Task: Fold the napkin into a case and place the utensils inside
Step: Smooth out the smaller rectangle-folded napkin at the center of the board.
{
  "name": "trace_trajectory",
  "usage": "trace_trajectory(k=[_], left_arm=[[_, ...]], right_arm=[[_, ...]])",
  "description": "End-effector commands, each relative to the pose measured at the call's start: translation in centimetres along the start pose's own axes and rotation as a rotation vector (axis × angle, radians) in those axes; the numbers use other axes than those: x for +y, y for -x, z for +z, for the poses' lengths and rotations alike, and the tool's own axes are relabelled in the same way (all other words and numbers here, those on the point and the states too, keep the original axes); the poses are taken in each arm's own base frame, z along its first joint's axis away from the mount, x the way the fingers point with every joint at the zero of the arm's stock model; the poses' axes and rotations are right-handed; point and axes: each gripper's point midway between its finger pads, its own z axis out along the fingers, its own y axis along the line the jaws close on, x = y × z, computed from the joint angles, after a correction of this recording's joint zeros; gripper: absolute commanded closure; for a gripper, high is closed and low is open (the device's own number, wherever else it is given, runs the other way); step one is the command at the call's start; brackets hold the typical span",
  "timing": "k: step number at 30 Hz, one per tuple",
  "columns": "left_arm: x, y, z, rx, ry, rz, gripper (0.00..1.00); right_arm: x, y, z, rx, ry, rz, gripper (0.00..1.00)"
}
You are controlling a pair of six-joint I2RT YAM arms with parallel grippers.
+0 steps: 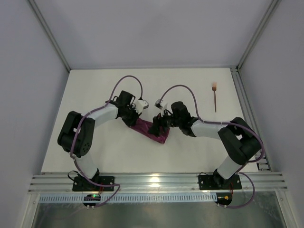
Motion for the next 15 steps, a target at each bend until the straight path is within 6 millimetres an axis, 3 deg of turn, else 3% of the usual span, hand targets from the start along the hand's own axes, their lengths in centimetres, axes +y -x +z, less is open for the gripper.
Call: trace_trajectory(k=[1, 5, 8, 9, 13, 15], left_arm=[[0.3, 0.7, -0.1, -0.008, -0.004, -0.011, 0.99], [0.3, 0.8, -0.2, -0.008, -0.002, -0.011, 0.99], [0.3, 0.7, -0.1, -0.002, -0.005, -0.011, 0.99], [0.3, 0.6, 0.0, 0.0, -0.006, -0.013, 0.99], [0.4, 0.7, -0.2, 0.0, 0.002, -0.008, 0.99], [0.6, 0.5, -0.2, 0.005, 0.014, -0.002, 0.99]], right_arm=[[-0.2, -1.6, 0.5, 0.07, -0.045, -0.054, 0.23], [-0.8, -3.0, 0.7, 0.132, -0.067, -0.05, 0.24], [-1.0, -2.6, 0.8, 0.132, -0.082, -0.052, 0.41], [-1.3, -2.5, 0.7, 0.134, -0.096, -0.053, 0.57], [-2.7, -2.4, 0.4, 0.135, -0.142, -0.001, 0.86], [-3.4, -2.4, 0.3, 0.134, -0.168, 0.03, 0.87]])
